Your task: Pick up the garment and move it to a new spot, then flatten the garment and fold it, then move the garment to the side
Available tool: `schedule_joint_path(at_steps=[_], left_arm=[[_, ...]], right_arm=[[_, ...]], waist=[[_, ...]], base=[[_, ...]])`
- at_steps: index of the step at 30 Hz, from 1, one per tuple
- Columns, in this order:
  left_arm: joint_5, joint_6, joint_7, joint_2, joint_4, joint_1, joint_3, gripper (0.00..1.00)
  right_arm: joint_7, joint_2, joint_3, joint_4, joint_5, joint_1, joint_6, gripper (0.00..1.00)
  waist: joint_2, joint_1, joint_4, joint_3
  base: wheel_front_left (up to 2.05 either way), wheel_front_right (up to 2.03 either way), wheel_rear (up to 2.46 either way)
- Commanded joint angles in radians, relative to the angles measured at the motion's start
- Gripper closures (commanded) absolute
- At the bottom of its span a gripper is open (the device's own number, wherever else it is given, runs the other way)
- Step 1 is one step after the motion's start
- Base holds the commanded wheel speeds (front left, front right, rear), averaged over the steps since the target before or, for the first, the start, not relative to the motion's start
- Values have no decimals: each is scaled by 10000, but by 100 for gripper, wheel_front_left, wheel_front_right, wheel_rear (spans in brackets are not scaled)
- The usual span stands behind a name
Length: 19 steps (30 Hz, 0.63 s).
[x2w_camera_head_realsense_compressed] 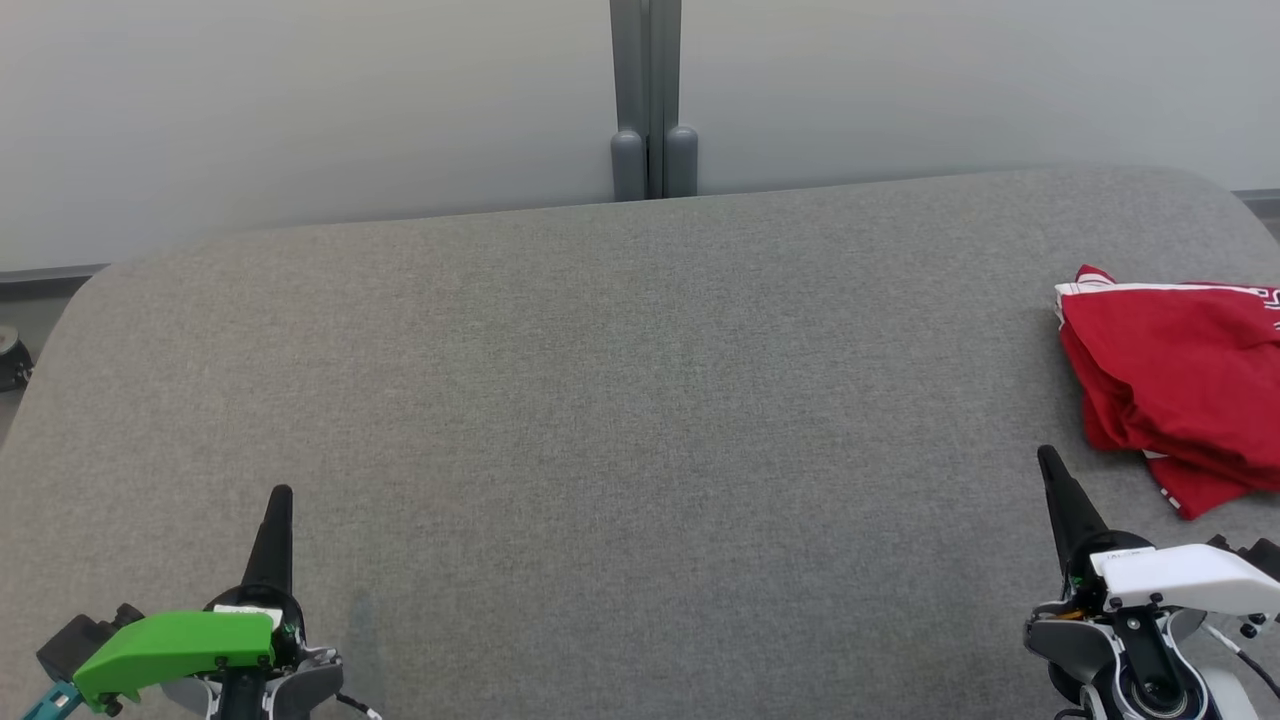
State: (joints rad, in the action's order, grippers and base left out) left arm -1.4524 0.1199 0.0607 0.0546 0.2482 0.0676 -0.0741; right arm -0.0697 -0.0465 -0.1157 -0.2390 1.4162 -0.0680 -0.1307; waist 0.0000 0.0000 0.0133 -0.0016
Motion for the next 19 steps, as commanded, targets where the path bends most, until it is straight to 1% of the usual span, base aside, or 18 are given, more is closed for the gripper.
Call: schedule_joint_path(at_steps=[1, 19], left_arm=[[-248, 67, 63, 67, -59, 219, -81, 100], [-1439, 115, 416, 54, -44, 434, -293, 100]], right_arm=[[-75, -54, 6, -2, 261, -202, -2, 100], [-405, -58, 16, -60, 1664, -426, -1, 100]], waist=[[0, 0, -9, 3], [0, 0, -105, 38]], base=[[0, 0, 0], [0, 0, 0]])
